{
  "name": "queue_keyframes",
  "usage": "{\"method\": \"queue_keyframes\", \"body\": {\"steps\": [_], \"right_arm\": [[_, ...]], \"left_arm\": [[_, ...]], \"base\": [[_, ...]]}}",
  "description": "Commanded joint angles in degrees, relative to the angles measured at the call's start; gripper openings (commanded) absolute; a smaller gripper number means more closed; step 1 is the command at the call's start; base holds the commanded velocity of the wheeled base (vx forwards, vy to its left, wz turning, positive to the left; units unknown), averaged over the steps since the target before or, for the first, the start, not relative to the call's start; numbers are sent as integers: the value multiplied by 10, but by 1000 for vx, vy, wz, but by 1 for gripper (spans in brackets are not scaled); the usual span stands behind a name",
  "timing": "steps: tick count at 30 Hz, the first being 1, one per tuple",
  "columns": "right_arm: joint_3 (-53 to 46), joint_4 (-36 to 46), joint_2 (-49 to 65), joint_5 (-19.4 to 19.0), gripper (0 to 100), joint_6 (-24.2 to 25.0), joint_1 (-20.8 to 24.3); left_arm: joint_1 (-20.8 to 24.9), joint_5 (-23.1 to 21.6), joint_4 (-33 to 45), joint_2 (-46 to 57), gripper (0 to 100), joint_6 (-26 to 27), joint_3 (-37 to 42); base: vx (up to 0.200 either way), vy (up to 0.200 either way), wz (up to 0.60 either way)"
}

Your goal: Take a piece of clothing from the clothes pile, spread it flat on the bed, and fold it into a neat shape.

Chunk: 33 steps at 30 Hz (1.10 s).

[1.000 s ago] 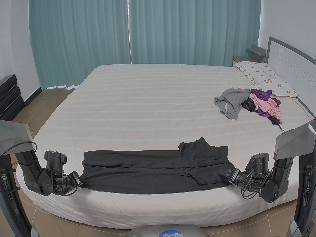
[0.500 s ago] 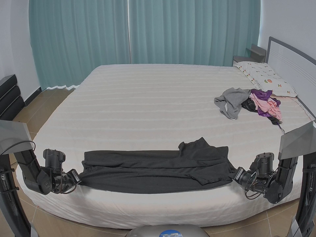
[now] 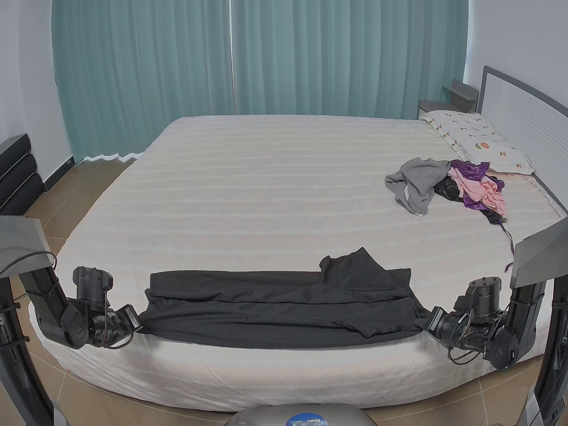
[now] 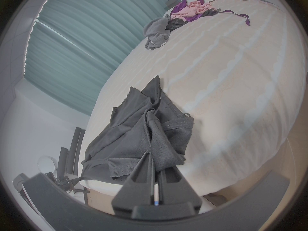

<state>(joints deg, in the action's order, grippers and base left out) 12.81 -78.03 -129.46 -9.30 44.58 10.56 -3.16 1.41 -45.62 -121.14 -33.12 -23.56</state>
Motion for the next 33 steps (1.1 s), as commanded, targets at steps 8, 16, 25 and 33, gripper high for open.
{"method": "queue_keyframes", "body": {"steps": [8,16,25,33], "right_arm": [[-13,0,-20,-4,0,-27,-1],[-14,-1,-22,-5,100,-38,-1],[-6,0,40,-5,100,-38,-36],[26,0,53,-7,100,-38,-74]], "left_arm": [[-3,-17,26,2,0,14,9],[-4,-28,29,6,100,18,6],[-33,-77,32,47,100,13,-10],[-39,-137,26,47,100,-28,-41]], "base": [[0,0,0],[0,0,0],[0,0,0],[0,0,0]]}}
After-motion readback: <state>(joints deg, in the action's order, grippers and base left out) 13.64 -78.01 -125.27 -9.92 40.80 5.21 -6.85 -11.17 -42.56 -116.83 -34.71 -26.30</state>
